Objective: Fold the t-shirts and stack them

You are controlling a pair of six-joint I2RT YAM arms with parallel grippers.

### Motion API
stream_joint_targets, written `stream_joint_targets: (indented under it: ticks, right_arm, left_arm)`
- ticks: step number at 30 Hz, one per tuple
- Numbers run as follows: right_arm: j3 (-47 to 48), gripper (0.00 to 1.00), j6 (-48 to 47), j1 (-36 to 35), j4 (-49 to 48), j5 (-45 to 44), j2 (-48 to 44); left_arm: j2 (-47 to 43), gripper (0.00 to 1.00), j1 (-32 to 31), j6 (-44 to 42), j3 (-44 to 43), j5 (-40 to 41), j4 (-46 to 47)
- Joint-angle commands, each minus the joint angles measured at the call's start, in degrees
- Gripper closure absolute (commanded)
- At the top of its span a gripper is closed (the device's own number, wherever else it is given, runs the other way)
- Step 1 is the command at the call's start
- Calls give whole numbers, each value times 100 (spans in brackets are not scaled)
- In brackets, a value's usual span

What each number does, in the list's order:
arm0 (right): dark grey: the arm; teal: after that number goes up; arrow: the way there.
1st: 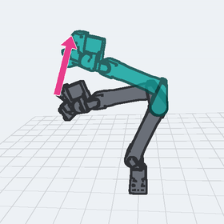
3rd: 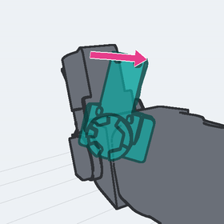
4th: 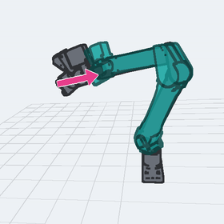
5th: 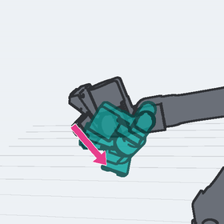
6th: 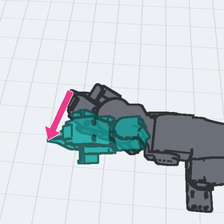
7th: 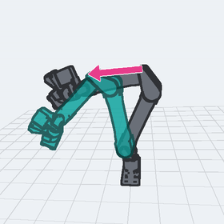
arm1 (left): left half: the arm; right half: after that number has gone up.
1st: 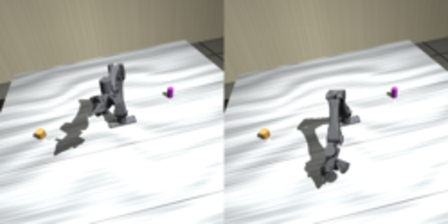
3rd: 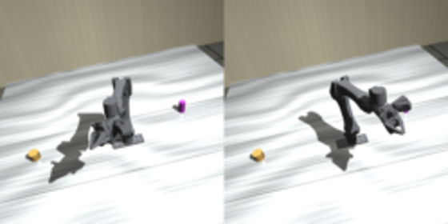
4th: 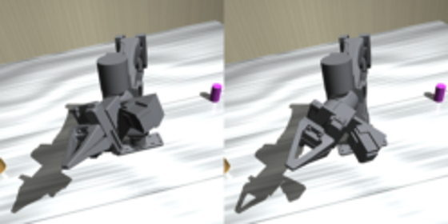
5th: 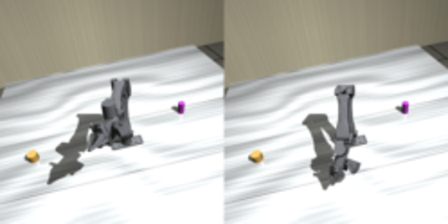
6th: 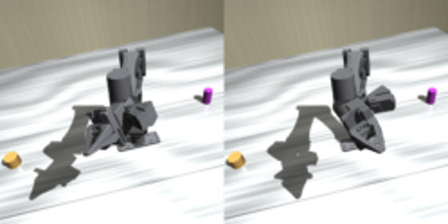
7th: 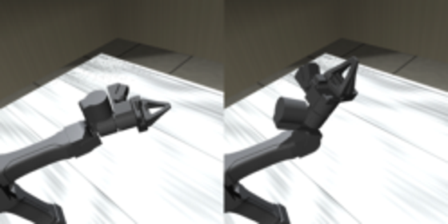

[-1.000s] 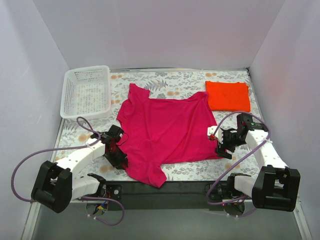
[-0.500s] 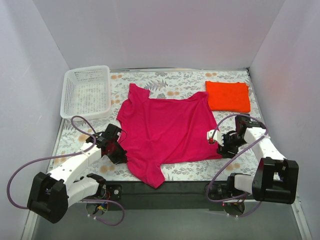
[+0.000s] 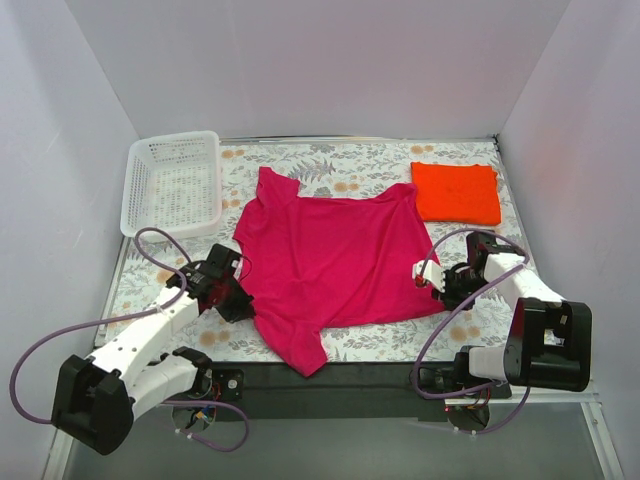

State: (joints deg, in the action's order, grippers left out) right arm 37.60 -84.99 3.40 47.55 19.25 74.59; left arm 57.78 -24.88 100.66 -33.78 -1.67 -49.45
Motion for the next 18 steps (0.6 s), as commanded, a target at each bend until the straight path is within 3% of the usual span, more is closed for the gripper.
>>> stream_joint_targets:
  ticks: [1, 6, 10, 11, 13, 15, 18]
  right_arm:
    - [184, 79, 377, 20, -27, 88, -154]
    - [1668, 99, 991, 38, 439, 823, -374]
    - [3679, 99, 2238, 38, 334, 1476, 254]
    - [4597, 99, 2607, 38, 238, 1555, 476]
    - [5621, 99, 3755, 38, -131, 1749, 1194]
    - [6984, 99, 4628, 20, -543, 1671, 1671]
    - [8485, 99, 5948, 20, -1466, 963, 2401]
  left_arm:
    - [-223, 100, -16, -125, -584, 386, 23]
    - [-250, 100, 10, -713, -1718, 905, 408]
    - [311, 100, 238, -1171, -2930, 1046, 1463]
    - [530, 100, 352, -1259, -3211, 959, 1830]
    - [1283, 100, 904, -1391, -4099, 539, 2271]
    - [1874, 100, 1491, -1295, -5035, -620, 3114]
    - [3096, 100, 1846, -1005, -6426, -1729, 3740]
